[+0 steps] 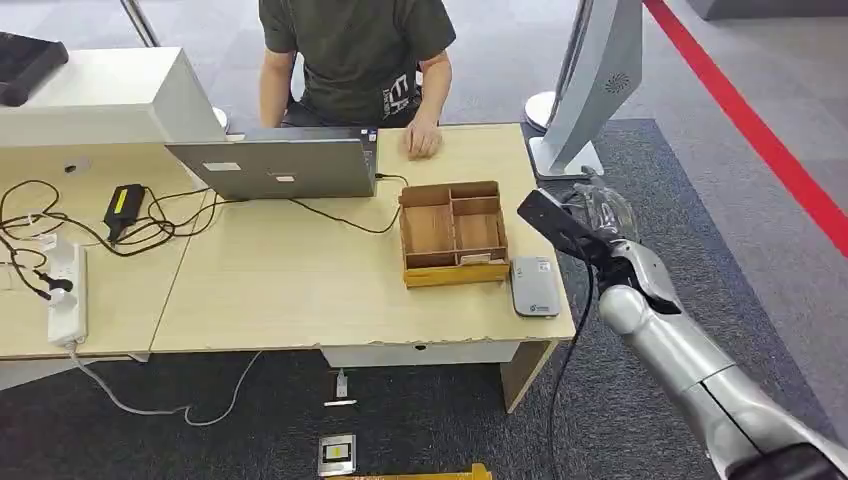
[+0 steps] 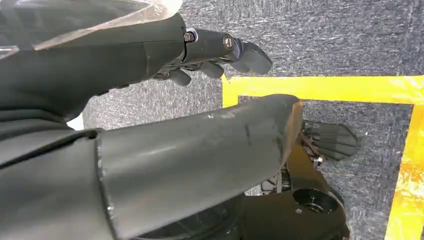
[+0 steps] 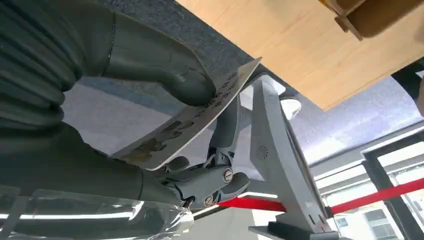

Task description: Pass the card to the sensor for recognition and then transmit it.

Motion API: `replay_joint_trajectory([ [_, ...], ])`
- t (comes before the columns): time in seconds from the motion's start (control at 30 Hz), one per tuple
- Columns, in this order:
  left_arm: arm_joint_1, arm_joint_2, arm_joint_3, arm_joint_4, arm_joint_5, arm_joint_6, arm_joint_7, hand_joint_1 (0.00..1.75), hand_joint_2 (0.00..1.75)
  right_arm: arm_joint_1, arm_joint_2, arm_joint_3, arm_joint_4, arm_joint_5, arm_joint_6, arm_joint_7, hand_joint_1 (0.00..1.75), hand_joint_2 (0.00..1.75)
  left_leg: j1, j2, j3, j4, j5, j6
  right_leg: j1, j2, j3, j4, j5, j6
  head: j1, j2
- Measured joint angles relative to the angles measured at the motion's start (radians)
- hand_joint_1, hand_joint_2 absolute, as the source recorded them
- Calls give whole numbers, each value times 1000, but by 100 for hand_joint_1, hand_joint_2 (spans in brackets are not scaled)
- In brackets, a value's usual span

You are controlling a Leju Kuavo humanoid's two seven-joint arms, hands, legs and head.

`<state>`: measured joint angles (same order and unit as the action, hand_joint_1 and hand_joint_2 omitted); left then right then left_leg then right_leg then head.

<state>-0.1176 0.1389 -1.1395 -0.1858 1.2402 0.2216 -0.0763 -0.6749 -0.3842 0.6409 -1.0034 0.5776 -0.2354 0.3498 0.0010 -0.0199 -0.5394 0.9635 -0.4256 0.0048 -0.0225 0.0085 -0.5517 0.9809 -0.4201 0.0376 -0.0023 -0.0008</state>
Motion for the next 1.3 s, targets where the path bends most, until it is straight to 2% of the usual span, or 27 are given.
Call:
replay_joint_trajectory([
  [0.37, 0, 0, 0, 0, 10, -3, -20, 0, 0, 40, 48, 18, 118, 9, -18, -45, 175, 175, 0, 0, 0, 0, 0, 0, 0, 0, 0, 0, 0, 0, 0, 0],
  [0.83, 1, -1, 2, 0, 41, 10, -8, 0, 0, 54, 139, 24, 270, -11, -36, -152, 175, 175, 0, 0, 0, 0, 0, 0, 1, 0, 0, 0, 0, 0, 0, 0],
  [1.03, 1, -1, 8, 0, 53, 19, 6, 0, 0, 51, 171, 24, 326, -9, -37, -165, 175, 175, 0, 0, 0, 0, 0, 0, 1, 0, 0, 0, 0, 0, 0, 0],
  [1.3, 2, -1, 17, 0, 60, 31, 18, 0, 0, 23, 181, 24, 386, 14, -37, -148, 175, 175, 0, 0, 0, 0, 0, 0, 0, 0, 0, 0, 0, 0, 0, 0],
])
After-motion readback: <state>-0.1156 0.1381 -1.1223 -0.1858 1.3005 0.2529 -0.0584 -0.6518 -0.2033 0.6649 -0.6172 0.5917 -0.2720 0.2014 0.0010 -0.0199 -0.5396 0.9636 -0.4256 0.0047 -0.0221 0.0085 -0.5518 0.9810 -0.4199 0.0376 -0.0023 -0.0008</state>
